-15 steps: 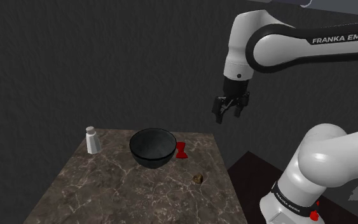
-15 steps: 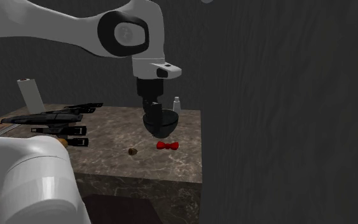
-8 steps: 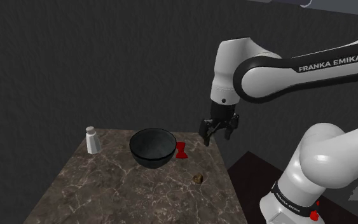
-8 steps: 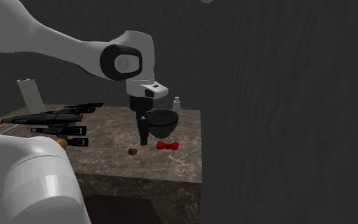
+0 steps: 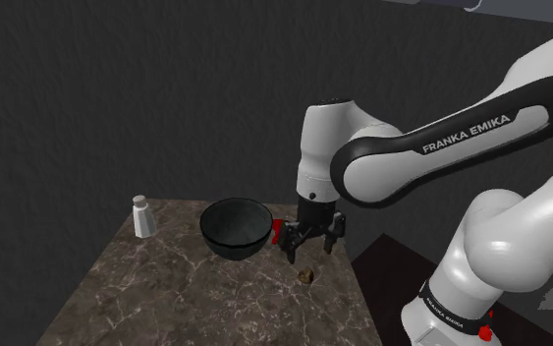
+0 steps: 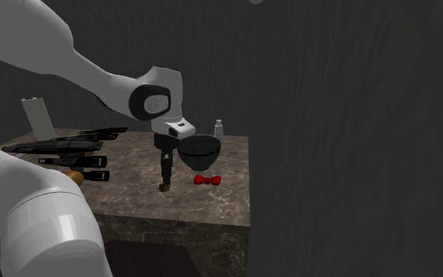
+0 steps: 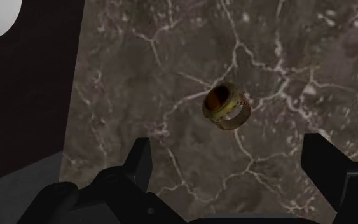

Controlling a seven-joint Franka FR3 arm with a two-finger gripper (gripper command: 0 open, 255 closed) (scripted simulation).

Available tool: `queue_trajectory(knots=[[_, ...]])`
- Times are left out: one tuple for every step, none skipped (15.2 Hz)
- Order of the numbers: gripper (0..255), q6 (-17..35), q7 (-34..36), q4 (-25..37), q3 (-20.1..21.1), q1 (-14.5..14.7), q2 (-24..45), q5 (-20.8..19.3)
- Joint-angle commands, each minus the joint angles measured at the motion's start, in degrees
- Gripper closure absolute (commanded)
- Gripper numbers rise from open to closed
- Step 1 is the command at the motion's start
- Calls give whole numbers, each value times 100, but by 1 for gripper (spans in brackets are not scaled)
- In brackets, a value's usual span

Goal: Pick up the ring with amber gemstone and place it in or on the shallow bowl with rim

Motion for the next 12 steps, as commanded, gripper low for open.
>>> queue_trajectory(knots=[[0, 315, 95, -35, 129, -12, 270, 79], [0, 418, 95, -75, 160, -12, 334, 94], [0, 523, 97, -113, 191, -12, 400, 109], [0, 629, 98, -150, 222, -13, 470, 123], [0, 736, 100, -185, 254, -15, 542, 136], [0, 845, 103, -219, 285, -18, 617, 147], [0, 955, 106, -252, 317, -22, 695, 157], [0, 1019, 109, -270, 336, -25, 741, 162], [0, 1019, 109, -270, 335, -25, 740, 162], [0, 1019, 109, -270, 335, -25, 741, 162], [0, 1019, 109, -270, 335, -25, 741, 162], [0, 1019, 109, -270, 335, -25, 741, 162]])
